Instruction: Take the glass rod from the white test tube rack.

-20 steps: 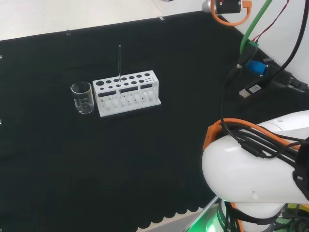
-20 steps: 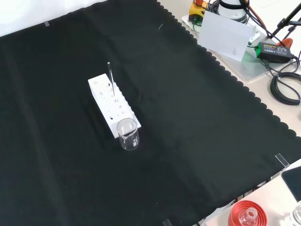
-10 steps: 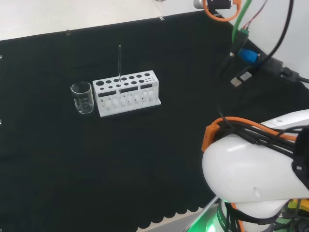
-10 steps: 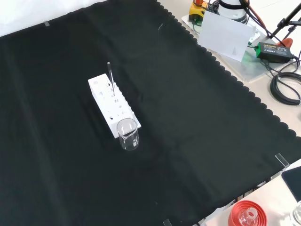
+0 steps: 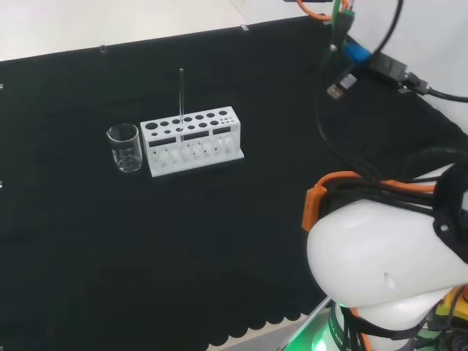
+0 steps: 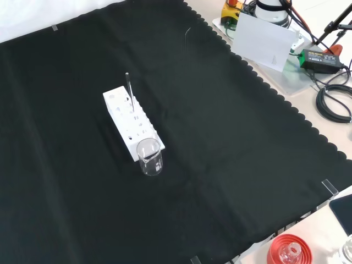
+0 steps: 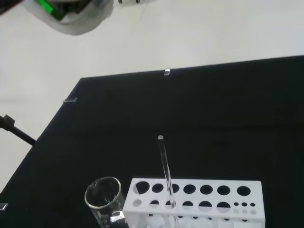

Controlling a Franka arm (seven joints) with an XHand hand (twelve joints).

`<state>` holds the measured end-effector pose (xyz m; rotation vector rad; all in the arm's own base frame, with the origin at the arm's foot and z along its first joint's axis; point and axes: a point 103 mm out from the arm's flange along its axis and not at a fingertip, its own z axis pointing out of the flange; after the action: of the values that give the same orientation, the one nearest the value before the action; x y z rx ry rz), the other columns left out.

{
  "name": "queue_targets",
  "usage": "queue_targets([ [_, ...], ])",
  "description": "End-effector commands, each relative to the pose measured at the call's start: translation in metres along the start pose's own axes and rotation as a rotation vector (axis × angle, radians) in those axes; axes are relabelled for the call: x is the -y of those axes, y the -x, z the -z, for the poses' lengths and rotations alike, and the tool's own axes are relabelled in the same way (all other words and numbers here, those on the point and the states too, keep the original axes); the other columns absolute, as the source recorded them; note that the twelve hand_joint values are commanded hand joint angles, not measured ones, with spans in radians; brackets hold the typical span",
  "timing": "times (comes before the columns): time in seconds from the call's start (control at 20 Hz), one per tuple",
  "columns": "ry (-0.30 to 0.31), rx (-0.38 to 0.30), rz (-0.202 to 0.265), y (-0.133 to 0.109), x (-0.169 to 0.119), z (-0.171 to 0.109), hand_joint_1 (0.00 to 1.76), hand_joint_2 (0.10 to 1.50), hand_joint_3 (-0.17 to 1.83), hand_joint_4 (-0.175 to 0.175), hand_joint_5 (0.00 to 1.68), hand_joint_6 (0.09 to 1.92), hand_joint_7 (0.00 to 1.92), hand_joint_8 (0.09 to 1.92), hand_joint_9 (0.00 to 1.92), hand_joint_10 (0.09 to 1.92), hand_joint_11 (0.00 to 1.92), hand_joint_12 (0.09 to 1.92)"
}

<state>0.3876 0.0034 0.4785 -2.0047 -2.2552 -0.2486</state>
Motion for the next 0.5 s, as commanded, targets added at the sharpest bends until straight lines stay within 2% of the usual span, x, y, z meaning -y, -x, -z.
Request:
queue_targets([
  [0.05, -0.082, -0.057, -0.003, 0.022, -0.031, -0.016, 0.8, 0.56, 0.61, 0.008, 0.32, 0.5, 0.32, 1.01, 0.5, 0.96, 0.39, 1.44],
  [0.5, -0.146, -0.059, -0.004, 0.031, -0.063, -0.049, 0.8, 0.56, 0.59, 0.036, 0.33, 0.42, 0.3, 1.02, 0.5, 0.97, 0.39, 1.46],
])
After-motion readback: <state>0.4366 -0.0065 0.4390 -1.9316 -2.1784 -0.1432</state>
